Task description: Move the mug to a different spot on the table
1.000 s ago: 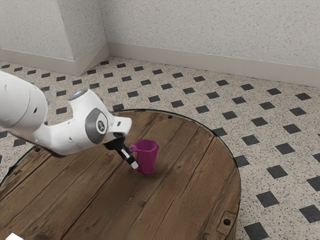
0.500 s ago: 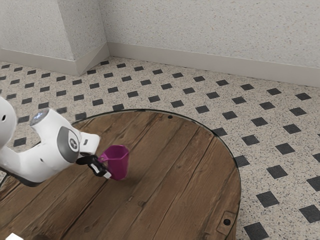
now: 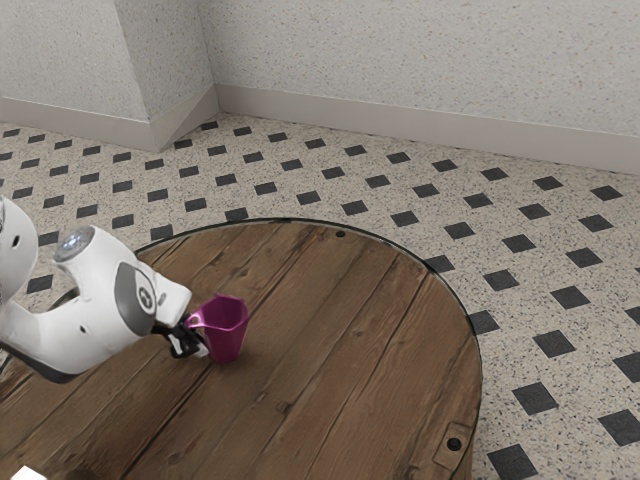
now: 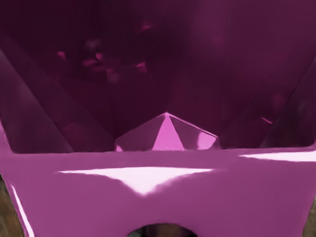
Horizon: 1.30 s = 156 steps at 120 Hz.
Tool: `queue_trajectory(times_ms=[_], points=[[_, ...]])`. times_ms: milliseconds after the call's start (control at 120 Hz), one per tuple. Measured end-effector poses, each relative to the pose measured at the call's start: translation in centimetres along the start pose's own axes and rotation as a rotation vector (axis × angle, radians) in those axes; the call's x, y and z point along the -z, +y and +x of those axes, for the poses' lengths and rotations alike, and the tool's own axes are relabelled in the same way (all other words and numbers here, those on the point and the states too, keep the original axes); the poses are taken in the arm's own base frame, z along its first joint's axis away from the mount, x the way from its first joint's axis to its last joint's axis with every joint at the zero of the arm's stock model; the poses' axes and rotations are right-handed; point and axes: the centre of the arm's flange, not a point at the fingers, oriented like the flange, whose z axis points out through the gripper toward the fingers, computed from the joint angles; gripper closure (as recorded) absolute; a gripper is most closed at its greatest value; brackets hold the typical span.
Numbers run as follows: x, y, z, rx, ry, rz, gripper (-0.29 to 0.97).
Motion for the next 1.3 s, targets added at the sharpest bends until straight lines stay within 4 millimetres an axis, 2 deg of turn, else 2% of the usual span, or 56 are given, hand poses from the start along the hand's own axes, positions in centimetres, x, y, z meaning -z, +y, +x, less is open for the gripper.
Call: queue_trajectory(times_ms=[250,592,842,900,1042,1150,1233,1300], points=[[-0.4,-0.6,-0.4,-0.058,-0.013,0.012,0.76],[-0.7,-0.4,1.5,-0.13,0.006,0.017,0.77],[-1.9,-0.1,1.5,-0.14,-0.009,0.004,0.78],[-2.0,-0.1,1.3,-0.137,-0.011,0.001,0.72],[-2.3,-0.1,0.9,-0.119,-0.01,-0.021,0.44],[-2.1,-0.5,0.3,-0.09,-0.001,-0.035,0.27],[-0.8,-0.9,0.2,-0.071,0.029,-0.038,0.18],[1.1,-1.4,0.5,-0.058,0.074,-0.033,0.13]])
